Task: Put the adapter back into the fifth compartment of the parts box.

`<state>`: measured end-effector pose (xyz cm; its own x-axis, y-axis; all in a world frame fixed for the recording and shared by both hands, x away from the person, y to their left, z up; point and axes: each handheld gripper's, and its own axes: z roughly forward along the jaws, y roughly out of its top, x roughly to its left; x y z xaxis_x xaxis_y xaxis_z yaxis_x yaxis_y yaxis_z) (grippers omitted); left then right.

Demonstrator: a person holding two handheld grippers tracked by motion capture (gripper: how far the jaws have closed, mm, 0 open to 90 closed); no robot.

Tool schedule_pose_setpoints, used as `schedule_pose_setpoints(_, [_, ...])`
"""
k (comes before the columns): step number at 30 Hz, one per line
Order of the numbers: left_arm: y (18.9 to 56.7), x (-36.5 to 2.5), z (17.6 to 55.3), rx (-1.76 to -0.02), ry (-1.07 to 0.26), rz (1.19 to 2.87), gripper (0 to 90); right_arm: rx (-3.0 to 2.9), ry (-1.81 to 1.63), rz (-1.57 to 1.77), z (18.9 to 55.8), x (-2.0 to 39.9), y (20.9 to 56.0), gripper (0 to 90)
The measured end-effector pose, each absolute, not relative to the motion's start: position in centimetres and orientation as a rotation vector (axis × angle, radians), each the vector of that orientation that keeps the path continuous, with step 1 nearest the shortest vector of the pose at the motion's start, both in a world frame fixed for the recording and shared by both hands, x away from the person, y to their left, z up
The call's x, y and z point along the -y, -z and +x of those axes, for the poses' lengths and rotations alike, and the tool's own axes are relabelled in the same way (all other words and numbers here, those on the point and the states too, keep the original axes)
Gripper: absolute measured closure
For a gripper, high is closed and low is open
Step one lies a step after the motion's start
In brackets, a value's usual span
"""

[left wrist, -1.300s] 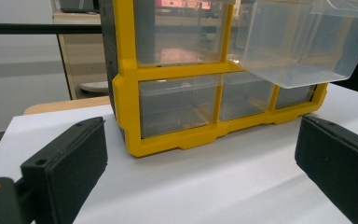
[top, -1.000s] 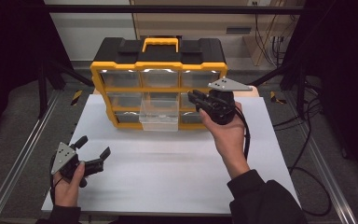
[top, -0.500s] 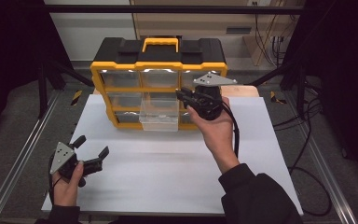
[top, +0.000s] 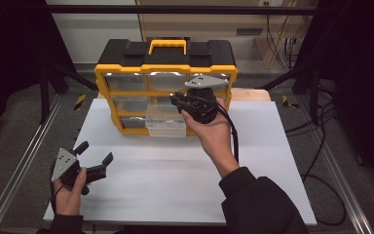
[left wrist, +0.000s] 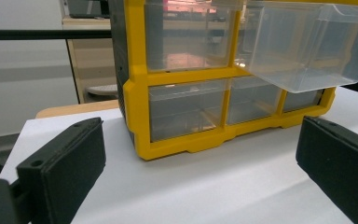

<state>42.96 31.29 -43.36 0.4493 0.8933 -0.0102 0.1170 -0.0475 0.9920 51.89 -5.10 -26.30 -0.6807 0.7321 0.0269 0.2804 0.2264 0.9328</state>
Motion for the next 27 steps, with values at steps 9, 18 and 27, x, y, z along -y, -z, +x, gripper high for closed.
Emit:
schedule_pose_setpoints(9, [43.2,-31.0,43.0,-0.917,-0.814,1.496,1.2,-2.128,-1.418,0.945,52.5,4.3,27.2,76.5])
schedule_pose_setpoints(18, [43.1,-31.1,43.0,-0.912,-0.820,1.486,1.2,-2.167,-1.388,0.941,52.6,3.6,27.4,76.5])
schedule_pose_setpoints(27, [43.0,-30.9,42.7,-0.899,-0.826,1.491,1.3,-2.193,-1.380,0.966,53.0,3.3,28.1,76.5])
